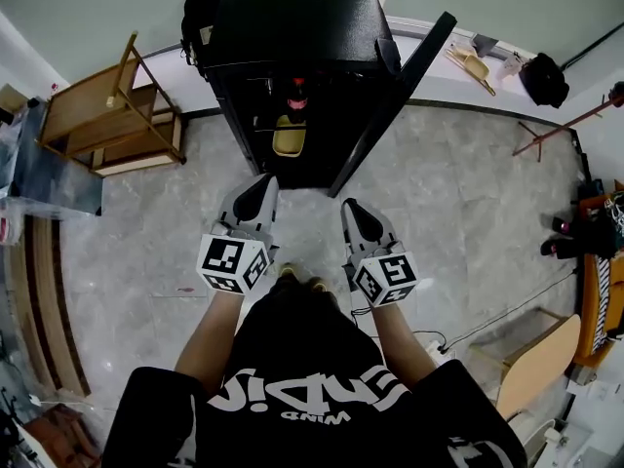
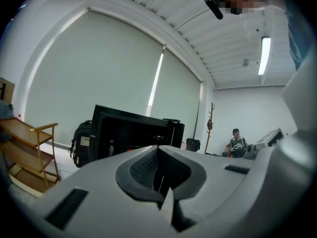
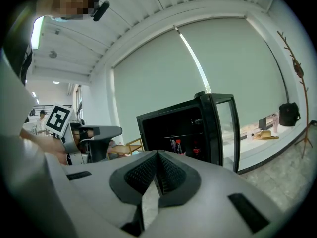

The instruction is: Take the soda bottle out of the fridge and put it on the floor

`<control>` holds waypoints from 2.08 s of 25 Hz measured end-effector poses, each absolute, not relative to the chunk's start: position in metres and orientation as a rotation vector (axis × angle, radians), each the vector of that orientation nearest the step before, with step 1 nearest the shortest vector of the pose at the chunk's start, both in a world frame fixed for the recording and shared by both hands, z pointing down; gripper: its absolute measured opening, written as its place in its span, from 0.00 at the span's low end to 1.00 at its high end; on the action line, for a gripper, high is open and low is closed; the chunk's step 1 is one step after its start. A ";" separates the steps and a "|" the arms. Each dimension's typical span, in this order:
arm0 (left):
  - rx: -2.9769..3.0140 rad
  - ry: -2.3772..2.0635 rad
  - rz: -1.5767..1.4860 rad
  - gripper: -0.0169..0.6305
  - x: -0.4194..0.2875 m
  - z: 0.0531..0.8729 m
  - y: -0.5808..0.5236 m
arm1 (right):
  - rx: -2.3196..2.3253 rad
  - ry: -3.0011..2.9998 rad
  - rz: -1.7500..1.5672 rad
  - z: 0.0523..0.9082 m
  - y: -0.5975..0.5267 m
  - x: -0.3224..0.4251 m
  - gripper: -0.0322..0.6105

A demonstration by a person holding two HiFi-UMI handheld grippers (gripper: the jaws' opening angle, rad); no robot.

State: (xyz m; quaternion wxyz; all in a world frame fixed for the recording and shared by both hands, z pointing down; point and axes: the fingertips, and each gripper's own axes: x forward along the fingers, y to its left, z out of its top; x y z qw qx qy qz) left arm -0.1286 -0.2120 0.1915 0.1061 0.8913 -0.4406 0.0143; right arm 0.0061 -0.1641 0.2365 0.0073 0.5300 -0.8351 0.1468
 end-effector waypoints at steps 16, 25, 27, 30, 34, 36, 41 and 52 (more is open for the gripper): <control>2.608 -1.292 0.028 0.04 -0.122 0.207 -0.205 | 1.664 -2.603 0.436 0.236 -0.157 0.014 0.09; 2.635 -1.352 0.013 0.04 -0.119 0.220 -0.181 | 1.717 -2.650 0.376 0.245 -0.130 0.015 0.09; 2.647 -1.359 0.018 0.04 -0.117 0.226 -0.174 | 1.728 -2.655 0.368 0.249 -0.123 0.018 0.09; 2.648 -1.379 0.007 0.04 -0.113 0.234 -0.164 | 1.731 -2.654 0.368 0.259 -0.111 0.022 0.09; 2.632 -1.375 -0.034 0.21 -0.108 0.238 -0.158 | 1.747 -2.647 0.386 0.267 -0.103 0.028 0.09; 2.634 -1.393 -0.051 0.46 -0.108 0.238 -0.159 | 1.750 -2.646 0.390 0.267 -0.101 0.028 0.09; 2.609 -1.454 -0.033 0.67 -0.111 0.247 -0.178 | 1.755 -2.645 0.383 0.265 -0.105 0.027 0.09; 2.623 -1.453 0.074 0.67 -0.088 0.320 -0.287 | 1.751 -2.677 0.412 0.292 -0.135 0.022 0.09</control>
